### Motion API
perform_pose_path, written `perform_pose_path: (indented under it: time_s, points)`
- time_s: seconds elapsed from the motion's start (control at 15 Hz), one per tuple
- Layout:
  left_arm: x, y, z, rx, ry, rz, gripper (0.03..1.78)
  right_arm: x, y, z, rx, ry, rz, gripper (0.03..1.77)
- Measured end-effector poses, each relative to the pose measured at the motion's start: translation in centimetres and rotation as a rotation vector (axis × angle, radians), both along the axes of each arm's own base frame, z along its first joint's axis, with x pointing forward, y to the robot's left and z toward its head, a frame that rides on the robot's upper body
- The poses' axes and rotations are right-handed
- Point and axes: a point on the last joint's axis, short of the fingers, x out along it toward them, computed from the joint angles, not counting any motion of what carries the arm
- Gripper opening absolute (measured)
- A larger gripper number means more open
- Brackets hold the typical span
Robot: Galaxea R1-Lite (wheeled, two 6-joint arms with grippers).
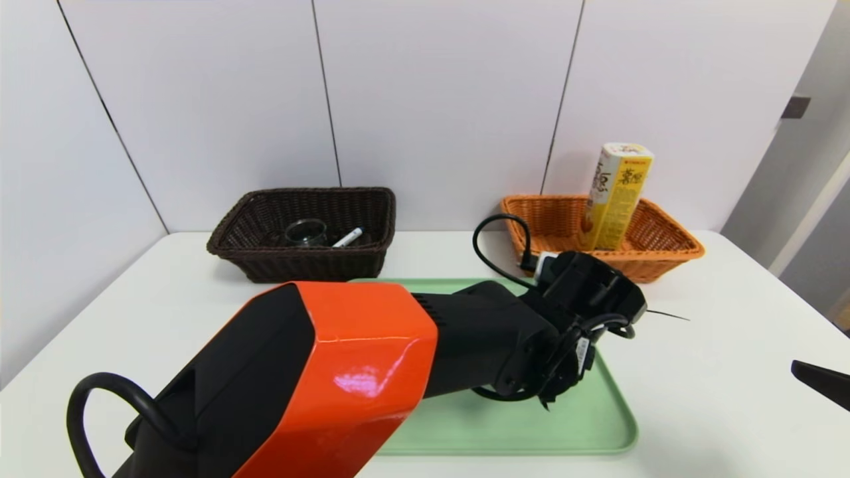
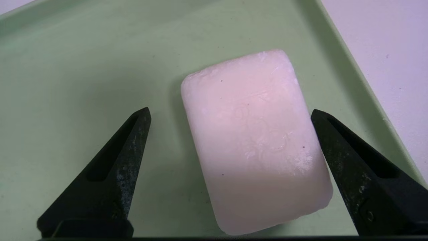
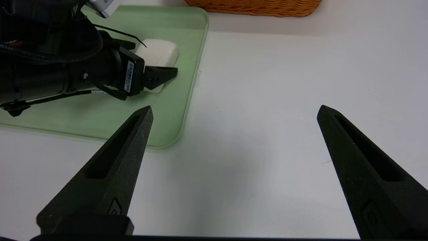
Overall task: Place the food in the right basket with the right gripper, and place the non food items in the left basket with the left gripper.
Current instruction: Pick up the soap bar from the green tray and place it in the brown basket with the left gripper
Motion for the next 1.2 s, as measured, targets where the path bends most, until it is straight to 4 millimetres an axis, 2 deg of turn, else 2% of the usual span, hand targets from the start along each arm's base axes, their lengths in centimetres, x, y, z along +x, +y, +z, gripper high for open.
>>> perform_pose_path:
  time_s: [0.6,0.67,0.8,0.93,1.2]
  points:
    - [0.31,-0.11,-0.53,0.007,-0.004,-0.004,1.69,0.01,0.0,0.03,0.0,-0.002,0.0,1.69]
    - [0.3,-0.11,-0.53,0.007,-0.004,-0.004,1.63,0.01,0.0,0.08,0.001,-0.004,0.0,1.69]
    - [0.27,-0.14,-0.58,0.008,-0.003,-0.005,1.29,0.01,0.0,0.11,0.001,-0.005,-0.001,1.69]
    - [0.31,-0.16,-0.68,0.008,-0.003,-0.002,1.05,0.01,0.0,0.12,0.001,-0.006,0.0,1.69]
    - [0.32,-0.17,-0.79,0.011,0.0,-0.003,1.02,0.03,0.0,0.19,0.0,-0.008,-0.001,1.69]
